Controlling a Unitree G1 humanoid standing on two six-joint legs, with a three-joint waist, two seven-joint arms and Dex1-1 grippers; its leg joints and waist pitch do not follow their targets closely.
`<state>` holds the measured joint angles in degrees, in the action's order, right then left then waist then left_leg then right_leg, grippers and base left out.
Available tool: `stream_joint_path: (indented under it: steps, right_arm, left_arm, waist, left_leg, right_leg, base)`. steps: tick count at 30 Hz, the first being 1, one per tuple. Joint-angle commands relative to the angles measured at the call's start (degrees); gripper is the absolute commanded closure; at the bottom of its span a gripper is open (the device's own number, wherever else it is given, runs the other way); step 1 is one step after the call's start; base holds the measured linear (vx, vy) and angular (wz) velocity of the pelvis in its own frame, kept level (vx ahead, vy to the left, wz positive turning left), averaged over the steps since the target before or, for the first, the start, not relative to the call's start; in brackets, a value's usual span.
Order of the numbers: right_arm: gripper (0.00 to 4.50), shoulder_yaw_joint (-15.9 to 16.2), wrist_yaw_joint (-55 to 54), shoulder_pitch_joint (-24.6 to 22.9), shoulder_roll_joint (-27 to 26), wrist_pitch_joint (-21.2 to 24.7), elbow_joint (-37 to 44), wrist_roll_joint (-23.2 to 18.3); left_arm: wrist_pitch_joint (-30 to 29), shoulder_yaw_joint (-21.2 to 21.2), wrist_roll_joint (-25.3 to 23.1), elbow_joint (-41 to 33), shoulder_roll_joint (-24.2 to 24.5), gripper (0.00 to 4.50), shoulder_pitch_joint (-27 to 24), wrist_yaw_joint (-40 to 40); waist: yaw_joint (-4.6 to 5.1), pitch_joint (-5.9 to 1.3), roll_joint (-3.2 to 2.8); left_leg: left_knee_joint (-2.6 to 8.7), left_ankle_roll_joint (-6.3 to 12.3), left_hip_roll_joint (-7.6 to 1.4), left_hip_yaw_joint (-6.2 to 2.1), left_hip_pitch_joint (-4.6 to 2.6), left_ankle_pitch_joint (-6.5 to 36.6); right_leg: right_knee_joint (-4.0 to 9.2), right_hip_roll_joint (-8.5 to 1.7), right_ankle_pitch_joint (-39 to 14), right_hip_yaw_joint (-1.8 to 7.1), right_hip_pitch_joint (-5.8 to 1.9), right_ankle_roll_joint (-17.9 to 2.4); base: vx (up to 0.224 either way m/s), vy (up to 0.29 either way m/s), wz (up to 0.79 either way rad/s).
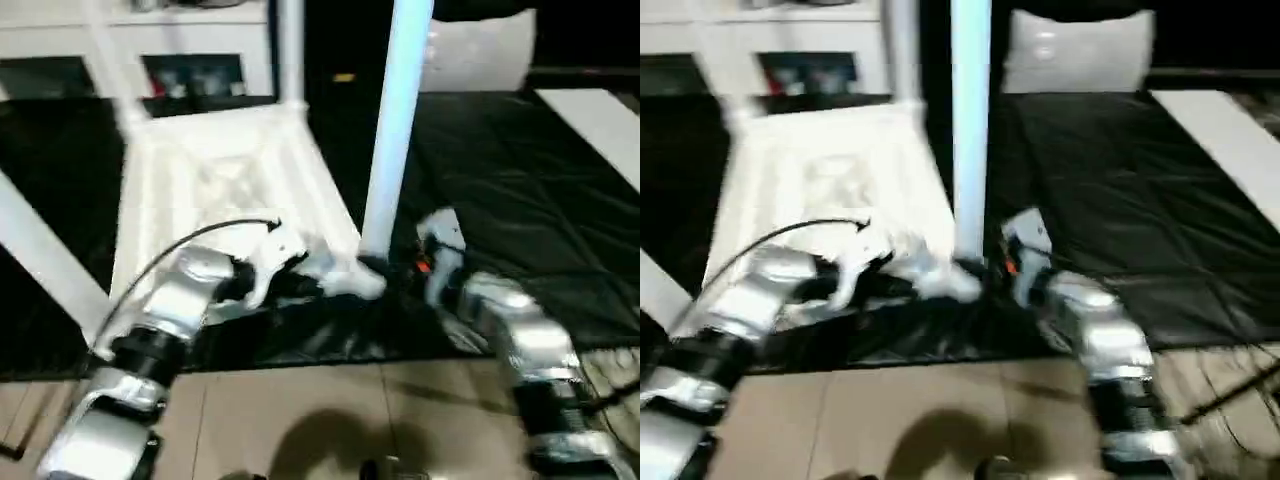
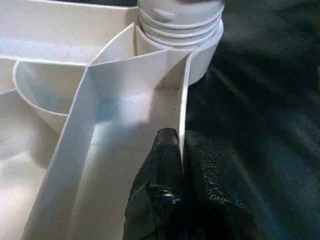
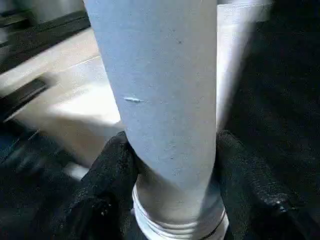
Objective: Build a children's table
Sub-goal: Rotate leg to tighten
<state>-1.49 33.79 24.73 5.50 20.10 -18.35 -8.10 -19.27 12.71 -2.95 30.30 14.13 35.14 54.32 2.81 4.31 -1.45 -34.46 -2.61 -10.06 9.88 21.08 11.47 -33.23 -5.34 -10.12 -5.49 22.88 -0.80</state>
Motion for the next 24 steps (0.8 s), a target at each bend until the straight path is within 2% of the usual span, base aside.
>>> stream_joint_path:
  steps: [1,3,4,5,6,8,9,10,11,13,14,15,16,17,18,19,21,22,23,24]
  right_arm:
    - [2.5,4.27,-6.28,2.44,-7.61,3.12,-4.76,-1.15]
    - [2.5,1.52,-11.22,4.75,-10.13,2.29,-8.12,-2.1]
    - [2.5,0.63,-12.41,5.3,-10.84,2.14,-8.84,-2.39]
    - [2.15,0.07,-13.4,5.88,-11.47,1.19,-9.56,-2.32]
    - [1.94,-0.04,-13.59,5.96,-11.62,0.97,-9.64,-2.27]
    - [1.8,-0.38,-13.86,5.78,-12.27,-0.41,-9.0,-1.35]
    - [1.69,-0.36,-13.61,5.48,-12.15,-0.57,-8.55,-1.11]
    - [1.59,-0.16,-12.66,4.94,-11.42,-0.9,-8.08,-0.9]
    - [1.51,-0.03,-12.02,4.53,-10.89,-1.13,-7.79,-0.79]
    - [1.34,0.6,-10.02,3.48,-8.89,-2.65,-7.27,0.17]
    - [1.24,1.62,-6.96,2.01,-5.52,-4.73,-6.62,0.9]
    - [1.16,1.87,-5.87,1.49,-4.29,-5.37,-6.34,1.05]
    - [1.08,1.8,-5.15,1.17,-3.47,-5.72,-6.2,1.02]
    - [1.08,1.82,-3.7,0.88,-2.28,-6.35,-5.86,0.93]
    - [0.99,1.82,-3.7,0.88,-2.28,-6.35,-5.86,0.93]
    - [0.89,1.78,-1.89,0.6,-1.0,-7.32,-5.51,0.98]
    - [0.71,1.8,3.13,0.09,2.29,-8.59,-4.38,0.53]
    - [0.55,2.23,7.39,-0.19,5.18,-9.66,-3.77,0.51]
    - [0.55,2.57,8.88,-0.25,6.18,-10.33,-3.75,0.64]
    - [0.35,3.33,11.43,-0.34,8.0,-11.59,-3.81,0.69]
  left_arm:
    - [-1.32,-0.3,1.09,-0.64,-6.72,4.5,4.14,-8.87]
    - [-2.09,-1.05,0.76,-0.6,-8.37,4.5,4.86,-11.76]
    - [-2.2,-1.15,0.55,-0.71,-8.77,4.5,4.97,-12.36]
    - [-1.5,-0.99,0.21,-0.62,-9.06,4.5,5.03,-12.87]
    - [-1.36,-0.93,0.11,-0.62,-9.12,4.5,5.02,-12.97]
    - [-0.46,-0.31,-0.91,-0.85,-8.92,4.5,4.47,-13.24]
    - [-0.3,-0.12,-1.13,-0.98,-8.66,4.5,4.23,-13.01]
    - [0.01,0.02,-1.23,-1.1,-8.07,4.5,3.9,-12.43]
    - [0.22,0.12,-1.27,-1.23,-7.71,4.5,3.65,-12.06]
    - [0.89,0.32,-1.24,-1.7,-6.55,4.5,2.97,-10.5]
    - [1.54,0.85,-1.29,-2.1,-5.05,4.5,2.18,-8.68]
    - [1.79,1.12,-1.36,-2.19,-4.53,4.5,1.94,-7.99]
    - [2.01,1.33,-1.4,-2.23,-4.1,4.5,1.76,-7.49]
    - [3.29,1.86,-1.54,-2.02,-3.57,4.5,1.7,-6.44]
    - [3.29,1.86,-1.54,-2.02,-3.57,4.5,1.7,-6.44]
    - [4.33,2.41,-1.6,-1.87,-2.86,4.5,1.58,-5.12]
    - [5.65,3.16,-1.62,-1.38,-1.09,4.5,1.33,-2.21]
    - [6.97,3.78,-1.81,-0.72,0.44,4.5,1.22,0.1]
    - [7.66,3.98,-1.61,-0.67,0.88,4.5,1.11,1.28]
    - [8.85,4.35,-1.2,-0.64,1.61,4.5,0.89,3.33]
  waist:
    - [0.86,-2.46,0.18]
    - [1.56,-2.54,0.08]
    - [1.84,-2.64,0.12]
    - [2.01,-2.96,0.16]
    - [1.99,-2.95,0.2]
    - [1.76,-3.41,0.45]
    - [1.76,-3.41,0.45]
    - [1.3,-3.65,0.46]
    - [1.14,-3.77,0.54]
    - [0.76,-3.85,0.58]
    - [0.75,-4.22,0.85]
    - [0.25,-4.49,0.86]
    - [0.02,-4.56,0.71]
    - [0.08,-4.71,1.37]
    - [0.08,-4.71,1.37]
    - [-0.28,-4.59,1.11]
    - [-0.38,-4.48,0.8]
    - [-0.63,-4.45,0.93]
    - [-0.7,-4.51,0.72]
    - [-0.79,-4.49,0.75]
  left_leg:
    - [4.98,-0.93,-2.43,-2.25,-0.66,23.58]
    - [5.08,-0.53,-2.48,-2.39,-0.35,24.18]
    - [5.16,0.2,-2.48,-2.26,-0.24,23.35]
    - [5.18,0.93,-2.63,-2.12,0.13,21.54]
    - [5.25,1.31,-2.64,-2.06,0.32,20.6]
    - [4.99,3.07,-2.61,-1.48,0.43,16.8]
    - [4.99,3.07,-2.61,-1.48,0.43,16.8]
    - [4.71,4.38,-2.67,-1.15,0.32,13.33]
    - [4.54,5.25,-2.66,-0.99,0.35,11.54]
    - [4.32,5.85,-2.62,-0.8,0.21,10.66]
    - [4.09,6.53,-2.64,-0.71,0.37,8.72]
    - [4.0,7.52,-2.76,-0.79,0.43,5.92]
    - [3.73,9.23,-2.76,-0.64,0.46,3.4]
    - [3.64,9.73,-2.72,-0.52,0.53,3.03]
    - [3.64,9.73,-2.72,-0.52,0.53,3.03]
    - [3.64,10.26,-2.8,-0.59,0.46,2.6]
    - [3.65,10.02,-2.89,-0.52,0.22,3.57]
    - [3.67,9.47,-2.92,-0.52,0.18,5.03]
    - [3.67,9.22,-2.98,-0.55,0.11,5.21]
    - [3.69,9.15,-3.0,-0.57,0.06,5.44]
  right_leg:
    - [6.21,-3.6,-36.27,1.8,-1.51,-5.53]
    - [6.2,-3.67,-34.17,1.79,-1.67,-5.79]
    - [6.2,-3.51,-31.16,1.94,-1.74,-6.72]
    - [5.73,-3.65,-27.13,2.28,-2.01,-8.2]
    - [5.58,-3.59,-25.4,2.34,-2.14,-8.8]
    - [5.0,-3.67,-19.92,2.77,-2.43,-11.03]
    - [5.0,-3.67,-19.92,2.77,-2.43,-11.03]
    - [4.6,-3.64,-16.03,2.96,-2.54,-12.43]
    - [4.34,-3.62,-14.32,3.01,-2.65,-13.12]
    - [4.3,-3.65,-13.65,3.07,-2.57,-13.45]
    - [3.83,-3.62,-11.33,3.14,-2.94,-14.02]
    - [3.28,-3.56,-8.1,3.01,-3.29,-14.75]
    - [2.77,-3.57,-4.03,3.11,-3.28,-15.91]
    - [2.78,-3.49,-3.62,3.11,-3.36,-15.99]
    - [2.78,-3.49,-3.62,3.11,-3.36,-15.99]
    - [2.69,-3.58,-4.29,3.05,-3.32,-16.29]
    - [2.84,-3.42,-5.94,3.04,-3.2,-16.22]
    - [3.05,-3.3,-7.49,3.03,-3.26,-15.7]
    - [2.92,-3.33,-7.47,3.07,-3.27,-15.81]
    - [3.01,-3.29,-7.6,3.05,-3.2,-15.8]
  base:
    - [0.0,0.0,0.0]
    - [0.0,0.0,0.0]
    - [0.0,0.0,0.0]
    - [0.0,0.0,0.0]
    - [0.0,0.0,0.0]
    - [0.0,0.0,0.0]
    - [0.0,0.0,0.0]
    - [0.0,0.0,0.0]
    - [0.053,-0.018,0.04]
    - [0.054,-0.026,0.06]
    - [0.054,-0.029,0.04]
    - [0.0,0.0,0.0]
    - [0.0,0.0,0.0]
    - [0.0,0.0,0.0]
    - [0.0,0.0,0.0]
    - [0.0,0.0,0.0]
    - [0.0,0.0,0.0]
    - [0.0,0.0,0.0]
    - [0.0,0.0,0.0]
    - [0.0,0.0,0.0]
